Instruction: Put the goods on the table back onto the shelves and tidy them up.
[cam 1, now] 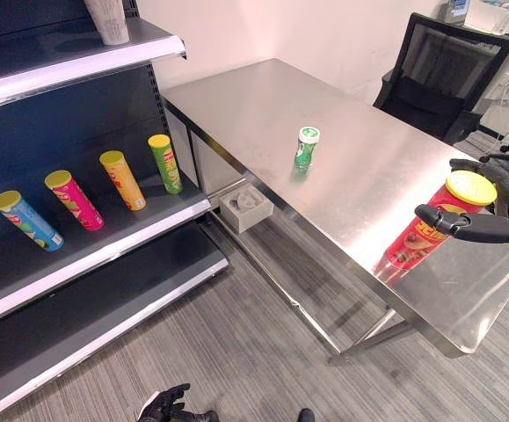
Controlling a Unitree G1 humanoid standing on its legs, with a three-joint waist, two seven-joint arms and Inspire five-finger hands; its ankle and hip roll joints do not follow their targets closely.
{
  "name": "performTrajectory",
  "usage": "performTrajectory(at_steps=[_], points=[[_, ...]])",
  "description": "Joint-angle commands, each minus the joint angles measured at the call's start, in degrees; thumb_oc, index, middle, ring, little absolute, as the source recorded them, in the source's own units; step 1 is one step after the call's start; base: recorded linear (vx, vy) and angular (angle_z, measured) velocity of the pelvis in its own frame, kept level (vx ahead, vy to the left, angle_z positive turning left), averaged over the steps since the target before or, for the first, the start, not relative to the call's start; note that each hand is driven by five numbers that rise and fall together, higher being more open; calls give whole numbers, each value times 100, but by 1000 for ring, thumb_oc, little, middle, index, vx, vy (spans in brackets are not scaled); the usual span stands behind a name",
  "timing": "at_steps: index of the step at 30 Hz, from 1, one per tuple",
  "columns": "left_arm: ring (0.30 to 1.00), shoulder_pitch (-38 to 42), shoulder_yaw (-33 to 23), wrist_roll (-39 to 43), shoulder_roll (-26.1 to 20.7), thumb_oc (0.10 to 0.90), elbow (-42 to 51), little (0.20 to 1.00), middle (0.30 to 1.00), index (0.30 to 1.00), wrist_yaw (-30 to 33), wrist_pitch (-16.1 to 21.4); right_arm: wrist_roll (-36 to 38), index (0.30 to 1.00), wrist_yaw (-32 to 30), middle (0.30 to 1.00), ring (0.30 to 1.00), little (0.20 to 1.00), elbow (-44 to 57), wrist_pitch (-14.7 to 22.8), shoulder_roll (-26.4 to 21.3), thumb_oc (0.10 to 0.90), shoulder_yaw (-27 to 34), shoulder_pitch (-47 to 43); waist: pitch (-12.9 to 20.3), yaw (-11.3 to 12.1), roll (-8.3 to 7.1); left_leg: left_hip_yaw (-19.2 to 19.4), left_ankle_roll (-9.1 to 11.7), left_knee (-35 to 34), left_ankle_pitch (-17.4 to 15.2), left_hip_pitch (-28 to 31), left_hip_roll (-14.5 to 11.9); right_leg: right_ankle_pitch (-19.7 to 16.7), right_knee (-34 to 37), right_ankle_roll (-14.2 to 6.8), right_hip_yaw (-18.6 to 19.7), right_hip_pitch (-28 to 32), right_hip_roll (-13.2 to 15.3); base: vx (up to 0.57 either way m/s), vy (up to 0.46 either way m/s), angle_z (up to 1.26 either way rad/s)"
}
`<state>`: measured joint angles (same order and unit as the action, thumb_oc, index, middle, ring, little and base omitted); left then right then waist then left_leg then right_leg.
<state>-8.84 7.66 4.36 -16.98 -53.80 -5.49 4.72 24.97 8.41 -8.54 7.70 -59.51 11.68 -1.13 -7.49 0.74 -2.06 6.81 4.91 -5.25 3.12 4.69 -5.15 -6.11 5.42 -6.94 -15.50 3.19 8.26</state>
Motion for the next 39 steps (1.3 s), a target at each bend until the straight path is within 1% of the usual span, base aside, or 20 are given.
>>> performTrajectory(at_steps=[1, 9, 15, 19, 20, 21, 24, 25, 27, 29, 30, 31, 32, 33, 34, 35, 36, 37, 38, 39], points=[[900, 233, 23, -34, -334, 800, 29, 900, 900, 900, 78, 247, -124, 300, -377, 300, 300, 300, 88, 413, -202, 400, 234, -880, 168, 219, -162, 13, 80, 25, -530, 104, -79, 232, -42, -458, -81, 121, 271, 0, 0, 0], [900, 233, -32, -60, -324, 800, 16, 900, 900, 900, 130, 238, -284, 300, -518, 300, 300, 300, 218, 433, -75, 400, 419, -783, 167, 215, -165, -19, 81, 25, -541, 116, -84, 258, -42, -454, -109, 145, 275, 0, 0, 0], [900, 257, -150, -40, -371, 800, 57, 900, 900, 900, 186, 237, -375, 300, -785, 300, 300, 300, 548, 540, 135, 400, 747, -730, 196, 196, -149, -67, 90, 25, -559, 152, -120, 330, -42, -420, -117, 212, 234, 8, -36, 2], [900, 227, -226, 111, -438, 800, 149, 900, 900, 900, 202, 218, -132, 300, -1011, 300, 300, 300, 981, 718, 351, 400, 943, -981, 261, 239, -125, -164, 148, 25, -531, 211, -222, 475, -42, -331, -124, 333, 121, 25, -126, 17], [900, 206, -216, 188, -453, 800, 177, 900, 900, 900, 207, 205, -8, 300, -1101, 300, 300, 300, 1090, 808, 418, 400, 937, -1151, 276, 288, -123, -224, 182, 25, -494, 218, -284, 536, -42, -284, -150, 387, 64, 16, -108, 20], [900, 205, -220, 189, -454, 800, 179, 900, 900, 900, 206, 203, -10, 300, -1104, 300, 300, 300, 1093, 806, 421, 400, 932, -1155, 273, 280, -123, -230, 185, 25, -494, 219, -288, 539, -42, -281, -156, 392, 60, 12, -127, 18], [900, 131, -205, 341, -436, 800, 270, 900, 900, 900, 218, 175, -2, 300, -1337, 300, 300, 300, 1324, 968, 577, 400, 779, -1617, 297, 442, -111, -392, 302, 25, -373, 179, -434, 664, -42, -178, -266, 490, -78, 3, -141, 15], [900, 129, -209, 341, -435, 800, 271, 900, 900, 900, 218, 174, -4, 300, -1339, 300, 300, 300, 1325, 967, 578, 400, 774, -1621, 296, 433, -110, -398, 304, 25, -372, 178, -436, 665, -42, -177, -272, 492, -79, -14, -99, 23], [900, 93, -172, 406, -442, 800, 356, 900, 900, 900, 227, 159, -35, 300, -1440, 300, 300, 300, 1465, 1027, 686, 400, 643, -1857, 228, 545, -105, -530, 364, 82, -252, 70, -507, 729, -42, -109, -327, 507, -162, -53, -97, 30], [900, 104, -139, 501, -445, 800, 473, 900, 900, 900, 269, 164, -115, 300, -1532, 300, 300, 300, 1568, 1080, 699, 400, 505, -2096, 108, 704, -131, -703, 380, 285, -208, -146, -494, 740, -42, -58, -394, 515, -180, -116, -105, 18], [900, 143, -128, 561, -436, 800, 497, 900, 900, 900, 300, 167, -160, 300, -1587, 300, 300, 300, 1601, 1081, 697, 400, 431, -2228, 4, 728, -155, -844, 385, 555, -241, -363, -460, 739, -42, -30, -470, 519, -166, -132, -89, 37], [900, 148, -135, 638, -435, 800, 549, 900, 900, 900, 340, 167, -155, 300, -1628, 300, 300, 300, 1631, 1105, 708, 400, 424, -2274, -77, 790, -157, -901, 414, 742, -287, -498, -447, 771, -42, -18, -542, 557, -169, -109, -43, 58], [900, 156, -134, 640, -436, 800, 553, 900, 900, 900, 341, 163, -158, 300, -1631, 300, 300, 300, 1633, 1103, 707, 400, 431, -2278, -71, 756, -168, -941, 400, 777, -264, -563, -418, 747, -42, -23, -579, 532, -148, -149, -16, 85], [900, 202, -104, 747, -416, 800, 685, 900, 900, 900, 395, 185, -284, 300, -1782, 300, 300, 300, 1649, 1152, 716, 400, 341, -2376, -230, 879, -182, -953, 498, 1008, -220, -847, -496, 772, -42, -12, -805, 582, -114, -126, 37, 87], [900, 199, -103, 745, -403, 800, 730, 900, 900, 900, 383, 183, -341, 300, -1792, 300, 300, 300, 1674, 1115, 748, 400, 349, -2363, -228, 879, -177, -959, 505, 975, -204, -865, -570, 757, -42, -24, -889, 595, -103, -112, 87, 87], [900, 201, -81, 721, -423, 800, 764, 900, 900, 900, 376, 189, -431, 300, -1858, 300, 300, 300, 1701, 1125, 795, 400, 345, -2343, -249, 896, -182, -937, 528, 945, -144, -873, -707, 724, -42, -46, -983, 617, -60, -42, 246, 114], [900, 230, -39, 613, -469, 800, 800, 900, 900, 900, 379, 210, -699, 300, -1921, 300, 300, 300, 1785, 1051, 795, 400, 325, -2259, -249, 834, -204, -698, 522, 825, 26, -831, -1070, 658, -42, -129, -1172, 628, 87, -34, 212, 98], [900, 228, -39, 611, -468, 800, 801, 900, 900, 900, 379, 210, -708, 300, -1927, 300, 300, 300, 1795, 1044, 799, 400, 325, -2254, -251, 837, -200, -693, 527, 805, 35, -813, -1078, 659, -42, -128, -1169, 634, 81, -34, 267, 92], [900, 230, -24, 559, -492, 800, 812, 900, 900, 900, 381, 218, -811, 300, -1950, 300, 300, 300, 1818, 1007, 788, 400, 345, -2215, -236, 798, -179, -550, 530, 746, 128, -788, -1254, 634, -42, -176, -1249, 623, 161, -6, 245, 52], [900, 234, -7, 519, -522, 800, 840, 900, 900, 900, 394, 221, -910, 300, -1983, 300, 300, 300, 1847, 976, 785, 400, 348, -2163, -194, 761, -134, -407, 587, 611, 212, -715, -1404, 601, -42, -236, -1312, 605, 250, -6, 396, 49]])
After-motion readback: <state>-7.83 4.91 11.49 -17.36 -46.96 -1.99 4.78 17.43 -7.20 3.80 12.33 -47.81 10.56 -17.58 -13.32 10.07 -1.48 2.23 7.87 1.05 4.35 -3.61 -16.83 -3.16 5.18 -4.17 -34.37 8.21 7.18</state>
